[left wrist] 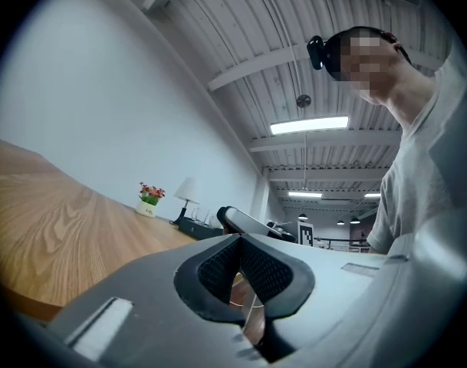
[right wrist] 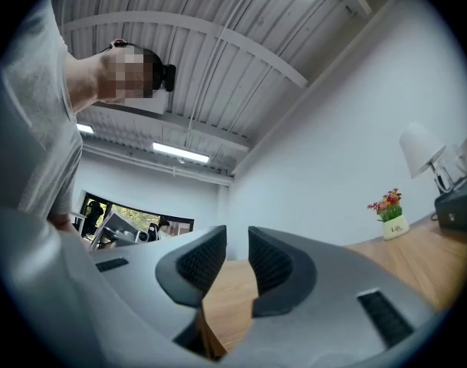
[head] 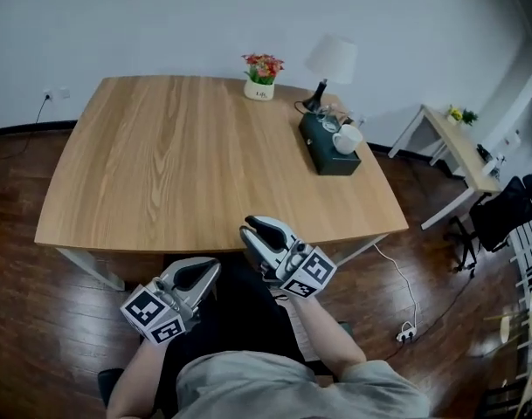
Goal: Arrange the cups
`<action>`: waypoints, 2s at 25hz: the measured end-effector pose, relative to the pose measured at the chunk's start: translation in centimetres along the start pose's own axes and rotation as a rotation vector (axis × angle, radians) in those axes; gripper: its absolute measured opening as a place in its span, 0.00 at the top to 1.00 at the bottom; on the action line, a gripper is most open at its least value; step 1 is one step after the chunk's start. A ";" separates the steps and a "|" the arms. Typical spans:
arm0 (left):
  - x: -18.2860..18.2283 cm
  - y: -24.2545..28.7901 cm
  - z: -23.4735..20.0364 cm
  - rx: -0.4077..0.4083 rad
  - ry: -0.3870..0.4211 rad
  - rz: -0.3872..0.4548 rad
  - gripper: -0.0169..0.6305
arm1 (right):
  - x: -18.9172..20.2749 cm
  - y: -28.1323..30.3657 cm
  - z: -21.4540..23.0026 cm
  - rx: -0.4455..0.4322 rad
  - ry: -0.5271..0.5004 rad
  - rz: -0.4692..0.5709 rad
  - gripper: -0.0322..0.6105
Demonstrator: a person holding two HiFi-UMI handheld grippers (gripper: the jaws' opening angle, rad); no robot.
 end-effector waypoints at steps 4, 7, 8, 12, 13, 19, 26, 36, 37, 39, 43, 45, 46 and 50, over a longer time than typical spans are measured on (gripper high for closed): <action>-0.8 2.0 -0.1 0.004 0.007 0.001 0.97 | -2.2 1.0 1.2 -0.020 -0.062 0.001 0.82; -1.9 3.2 -0.3 -0.008 0.031 0.023 0.97 | -2.6 1.2 1.9 -0.013 -0.107 -0.008 0.82; -1.9 3.4 -0.5 -0.015 0.035 0.027 0.97 | -2.5 1.1 1.9 -0.009 -0.112 -0.013 0.82; 0.3 2.4 -1.1 -0.014 0.051 -0.050 0.97 | -0.6 0.0 1.1 -0.001 -0.090 -0.052 0.82; 0.7 1.9 -1.3 -0.016 0.060 -0.070 0.97 | -0.2 -0.2 1.0 0.000 -0.081 -0.059 0.82; -0.3 0.7 -1.5 -0.040 0.033 -0.050 0.97 | 0.4 0.2 0.2 -0.026 -0.070 -0.088 0.82; 0.0 0.2 -1.9 -0.055 -0.023 -0.064 0.97 | 1.4 1.0 -1.1 -0.069 -0.030 -0.129 0.82; 0.5 0.3 -2.1 -0.057 -0.063 -0.082 0.97 | 1.3 0.4 -0.6 -0.062 0.020 -0.106 0.82; 0.5 0.3 -2.0 -0.053 -0.067 -0.085 0.97 | 1.2 0.5 -0.6 -0.062 0.025 -0.106 0.82; 0.6 0.3 -1.7 -0.048 -0.074 -0.090 0.97 | 1.3 0.5 -0.7 -0.062 0.032 -0.107 0.82; 0.3 0.2 -1.5 -0.041 -0.081 -0.086 0.97 | 1.3 0.8 -1.0 -0.069 0.044 -0.114 0.82; 0.5 0.2 -1.7 -0.043 -0.091 -0.090 0.97 | 1.5 1.0 -1.1 -0.075 0.031 -0.117 0.82; 0.6 0.2 -1.7 -0.045 -0.096 -0.094 0.97 | 1.6 1.0 -1.2 -0.077 0.028 -0.119 0.82; 0.7 0.2 -1.8 -0.049 -0.100 -0.098 0.97 | 1.9 0.9 -1.2 -0.082 0.050 -0.129 0.82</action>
Point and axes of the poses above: the fingertips, and each gripper's own axes: y forward along the fingers, z to its right, x out of its underside, the point moved 4 cm from there along -y, backward along the fingers, and after that the axes turned 14 degrees about -x, right-handed, at the moved point
